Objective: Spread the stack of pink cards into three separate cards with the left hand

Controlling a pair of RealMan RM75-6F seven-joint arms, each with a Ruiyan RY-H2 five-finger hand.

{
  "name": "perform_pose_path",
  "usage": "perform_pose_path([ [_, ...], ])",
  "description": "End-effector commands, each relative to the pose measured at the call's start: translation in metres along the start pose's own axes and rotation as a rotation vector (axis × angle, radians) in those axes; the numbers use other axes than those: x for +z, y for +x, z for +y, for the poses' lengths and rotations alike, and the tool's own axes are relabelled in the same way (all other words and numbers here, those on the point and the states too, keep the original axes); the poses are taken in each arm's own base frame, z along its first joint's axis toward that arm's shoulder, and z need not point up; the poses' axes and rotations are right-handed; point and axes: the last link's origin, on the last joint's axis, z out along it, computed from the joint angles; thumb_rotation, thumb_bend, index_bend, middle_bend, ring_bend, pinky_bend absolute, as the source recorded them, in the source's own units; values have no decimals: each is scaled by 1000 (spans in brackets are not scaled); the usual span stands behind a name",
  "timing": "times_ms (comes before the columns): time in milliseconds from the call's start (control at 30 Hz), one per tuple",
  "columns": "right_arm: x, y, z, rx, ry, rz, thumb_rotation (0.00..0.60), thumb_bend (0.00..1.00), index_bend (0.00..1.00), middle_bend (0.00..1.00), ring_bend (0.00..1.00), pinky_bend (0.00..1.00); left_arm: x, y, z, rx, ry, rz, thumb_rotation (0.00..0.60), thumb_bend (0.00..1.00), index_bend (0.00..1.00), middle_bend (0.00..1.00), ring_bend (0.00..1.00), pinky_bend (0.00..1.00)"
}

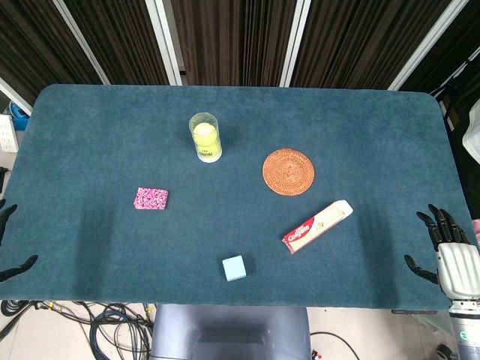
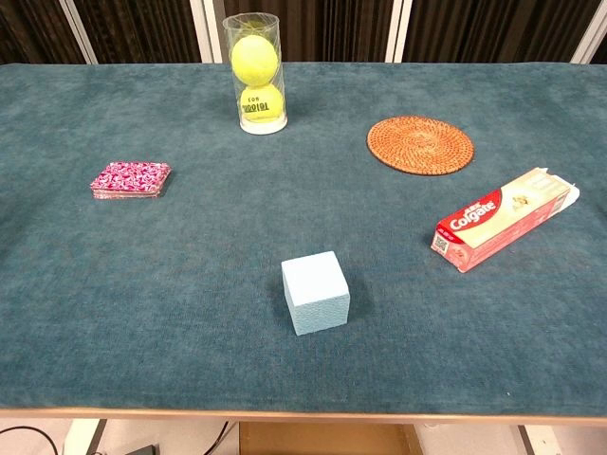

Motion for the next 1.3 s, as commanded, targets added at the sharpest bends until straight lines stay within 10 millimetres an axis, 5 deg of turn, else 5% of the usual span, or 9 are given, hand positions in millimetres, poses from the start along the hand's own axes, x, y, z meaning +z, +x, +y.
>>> perform_pose_path([
  [33, 0, -1, -1, -3, 5, -4, 600, 220, 148, 37, 45, 194, 0, 0, 0, 0, 1, -1, 600, 72, 162, 121, 0, 0],
  [1000, 0, -7, -6, -14, 28, -50, 600, 219, 148, 37, 45, 194, 6, -7, -2, -20, 28, -41, 600, 72, 179, 122, 0, 0],
  [1300, -1, -6, -6, -8, 28, -54, 600, 218, 148, 37, 45, 194, 85, -7, 33, 52, -50, -160, 600, 72, 195, 123, 0, 0],
])
